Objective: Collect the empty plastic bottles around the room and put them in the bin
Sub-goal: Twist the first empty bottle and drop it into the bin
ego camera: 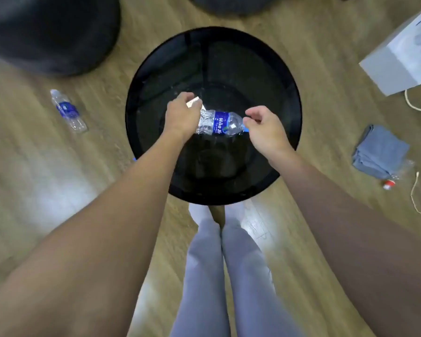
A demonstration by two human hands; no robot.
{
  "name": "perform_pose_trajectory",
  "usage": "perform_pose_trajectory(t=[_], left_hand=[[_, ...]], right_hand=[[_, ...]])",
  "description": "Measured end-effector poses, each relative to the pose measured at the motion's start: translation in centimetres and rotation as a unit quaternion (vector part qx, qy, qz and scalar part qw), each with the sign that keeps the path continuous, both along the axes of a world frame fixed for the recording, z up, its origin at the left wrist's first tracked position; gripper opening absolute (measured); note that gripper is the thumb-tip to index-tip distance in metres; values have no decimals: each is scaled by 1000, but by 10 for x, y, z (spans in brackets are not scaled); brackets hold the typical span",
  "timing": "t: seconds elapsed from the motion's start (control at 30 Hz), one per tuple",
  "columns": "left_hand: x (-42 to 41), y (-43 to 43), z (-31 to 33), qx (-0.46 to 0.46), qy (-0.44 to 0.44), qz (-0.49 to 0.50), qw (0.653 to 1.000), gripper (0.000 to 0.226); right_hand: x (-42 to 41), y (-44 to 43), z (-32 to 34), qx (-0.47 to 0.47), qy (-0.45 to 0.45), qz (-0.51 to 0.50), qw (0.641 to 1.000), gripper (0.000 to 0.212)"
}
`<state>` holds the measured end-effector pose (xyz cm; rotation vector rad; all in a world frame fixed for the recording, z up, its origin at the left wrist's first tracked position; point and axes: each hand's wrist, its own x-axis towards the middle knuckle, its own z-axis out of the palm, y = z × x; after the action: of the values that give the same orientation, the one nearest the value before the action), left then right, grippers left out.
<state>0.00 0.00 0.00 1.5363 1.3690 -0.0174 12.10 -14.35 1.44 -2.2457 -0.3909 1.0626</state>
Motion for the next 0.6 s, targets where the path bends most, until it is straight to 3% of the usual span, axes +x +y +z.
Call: perform_pose_trajectory(t=[0.13,0.27,0.43,0.5,0.6], left_hand=[[8,8,-38,-68,43,-15,997,51],[6,2,-42,-118,46,13,992,51],[-7,5,7,-125,40,74,989,38],[-14,14,39,-110,26,108,988,23],[-24,27,98,-77,-6,157,985,20]], right_hand=[[7,14,-46,-67,68,-84,992,44],[-4,12,-59,-72,105,-124,984,27],[-19,24,-9,-33,0,-119,992,21],[-26,35,30,-3,-44,-84,995,27],[-36,52,103,79,-121,-13,989,26]])
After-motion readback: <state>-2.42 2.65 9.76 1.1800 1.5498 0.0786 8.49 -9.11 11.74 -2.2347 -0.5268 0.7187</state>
